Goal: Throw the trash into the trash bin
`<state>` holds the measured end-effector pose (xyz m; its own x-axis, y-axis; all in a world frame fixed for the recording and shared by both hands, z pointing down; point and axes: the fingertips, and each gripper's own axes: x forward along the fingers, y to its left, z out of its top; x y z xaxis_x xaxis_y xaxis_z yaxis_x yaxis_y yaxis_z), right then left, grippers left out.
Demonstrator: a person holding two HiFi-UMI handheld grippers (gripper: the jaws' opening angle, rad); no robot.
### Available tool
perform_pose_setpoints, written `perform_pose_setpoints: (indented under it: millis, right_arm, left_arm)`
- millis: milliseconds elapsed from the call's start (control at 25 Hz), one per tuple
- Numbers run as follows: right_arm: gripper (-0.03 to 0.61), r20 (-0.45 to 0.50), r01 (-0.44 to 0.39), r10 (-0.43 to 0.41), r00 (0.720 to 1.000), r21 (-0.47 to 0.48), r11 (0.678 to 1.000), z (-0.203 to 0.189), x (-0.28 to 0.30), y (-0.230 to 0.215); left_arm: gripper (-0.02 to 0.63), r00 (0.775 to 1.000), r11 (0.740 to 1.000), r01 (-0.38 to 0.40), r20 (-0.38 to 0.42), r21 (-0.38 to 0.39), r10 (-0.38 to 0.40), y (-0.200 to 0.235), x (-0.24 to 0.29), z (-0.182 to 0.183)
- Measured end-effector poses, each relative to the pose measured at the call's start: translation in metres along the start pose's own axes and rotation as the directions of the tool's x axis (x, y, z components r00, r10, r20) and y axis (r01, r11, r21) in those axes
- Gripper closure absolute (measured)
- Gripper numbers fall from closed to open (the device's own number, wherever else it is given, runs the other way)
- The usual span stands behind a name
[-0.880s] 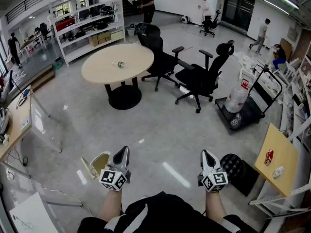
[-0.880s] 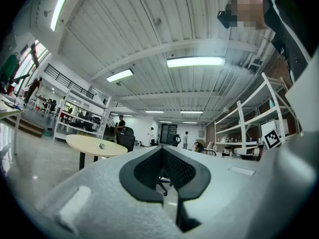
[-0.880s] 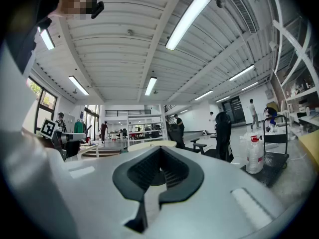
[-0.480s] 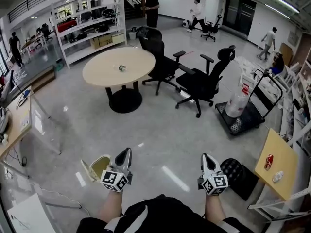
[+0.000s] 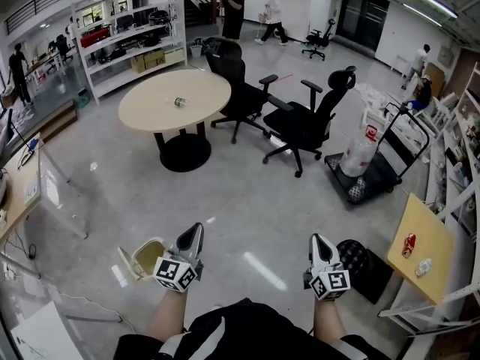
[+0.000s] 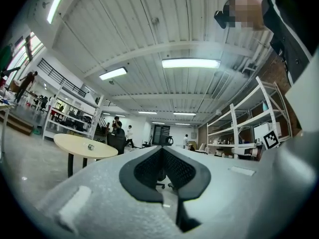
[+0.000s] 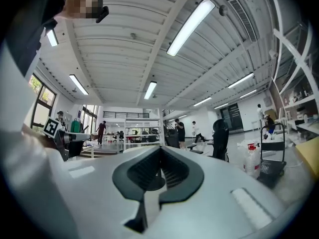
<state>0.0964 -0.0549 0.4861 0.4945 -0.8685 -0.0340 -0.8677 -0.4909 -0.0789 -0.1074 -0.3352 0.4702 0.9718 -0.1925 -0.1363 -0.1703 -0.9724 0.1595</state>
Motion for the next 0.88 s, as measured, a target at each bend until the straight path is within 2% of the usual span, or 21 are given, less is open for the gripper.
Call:
perform_pose_setpoints:
  millis: [200,440,640,760,880]
  right_arm:
    - [0.577,0.023,0.050,-0.050,0.998,-0.007,0.999,0.011,-0.018,-0.016]
    - [0.577,0.023,0.203,-0.202,0.979,-0.016,0.979,0.014,-0.075,-0.057]
    - [0.577,0.026,0.319,-0.319,0.947,-0.006,0.948,0.013,-0.131,-0.096]
    - [0.577,0.028,0.391,-0.391,0.920,-0.001,0.920,0.011,-0.167,-0.118]
    - [0.577,0.032,0.454,-0.454,0.890,0.014,0.891,0.011,-0.199,-0.136]
  left_arm:
    - [0.612,0.997,0.997,0.082,0.007,-0.004,-0.082,-0.030,0.025,0.004]
    - [0.612,0.982,0.982,0.186,-0.010,-0.038,-0.186,-0.078,0.051,-0.011]
    - [0.612,0.957,0.956,0.289,-0.022,-0.046,-0.290,-0.132,0.077,-0.027]
    - [0.612,0.942,0.941,0.333,-0.010,-0.060,-0.334,-0.163,0.091,-0.031]
    - [0.612,0.926,0.924,0.373,-0.034,-0.088,-0.377,-0.196,0.102,-0.035]
